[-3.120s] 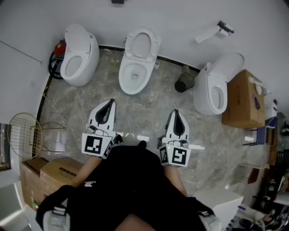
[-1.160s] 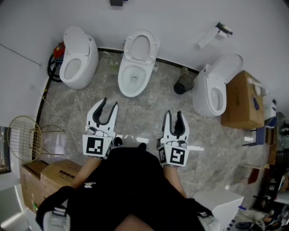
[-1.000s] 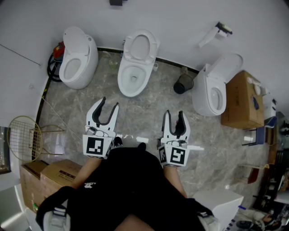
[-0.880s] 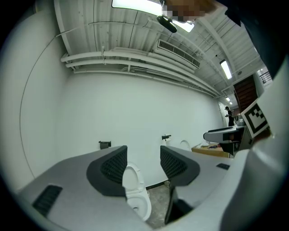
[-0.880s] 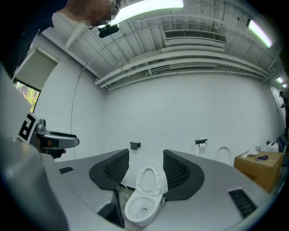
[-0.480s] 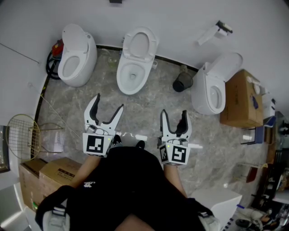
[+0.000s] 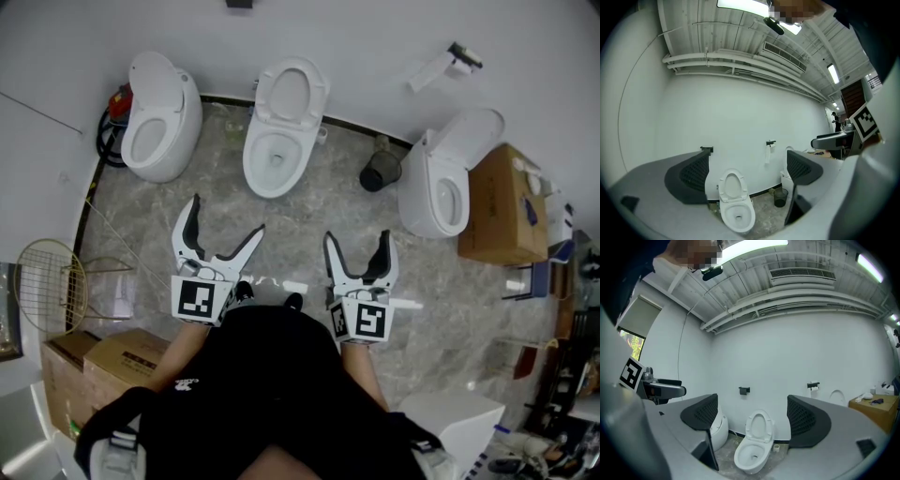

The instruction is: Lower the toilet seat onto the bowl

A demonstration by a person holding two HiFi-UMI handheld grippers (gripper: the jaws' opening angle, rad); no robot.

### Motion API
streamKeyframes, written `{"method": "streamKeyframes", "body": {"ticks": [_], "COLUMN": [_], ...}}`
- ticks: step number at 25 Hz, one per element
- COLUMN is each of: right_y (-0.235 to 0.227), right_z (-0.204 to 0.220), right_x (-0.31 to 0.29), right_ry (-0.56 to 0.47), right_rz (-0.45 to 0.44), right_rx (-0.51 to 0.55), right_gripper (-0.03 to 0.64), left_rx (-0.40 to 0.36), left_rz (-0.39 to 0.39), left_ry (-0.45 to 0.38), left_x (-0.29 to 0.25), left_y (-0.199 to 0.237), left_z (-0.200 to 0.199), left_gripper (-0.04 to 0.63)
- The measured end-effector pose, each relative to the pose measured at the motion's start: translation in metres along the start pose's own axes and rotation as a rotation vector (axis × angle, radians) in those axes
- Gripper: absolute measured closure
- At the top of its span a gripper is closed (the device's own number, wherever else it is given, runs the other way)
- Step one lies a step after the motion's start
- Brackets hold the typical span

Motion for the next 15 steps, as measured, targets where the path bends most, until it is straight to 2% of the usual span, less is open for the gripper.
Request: {"method": "streamKeyframes", "body": {"ticks": [7, 15], "right_y": [0.008, 0.033], "right_z": [0.001, 0.002], "right_x": [0.0, -0.001], "right_ry": [0.001, -0.018], "right_rz": [-0.001, 0.008], "right_rx": [-0.012, -0.017], "right_gripper": [0.169, 0.169], "left_rx": [-0.001, 0.016], "left_rz": [-0.001, -0.027], "left_ry": [0.006, 0.018], "left_x": [0.007, 0.024], "left_y": [0.008, 0.039], "left_z": [0.0, 0.011], "left_gripper": [0.087, 0.087]}}
Point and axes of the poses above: the fingertips, and each gripper's own axes: x backward along the fingers, y to its left, z out of its underside, the point moved 4 cm from there along x, backward along the fingers, and after that the axes turned 13 degrees about -x, right-handed, at the moved point
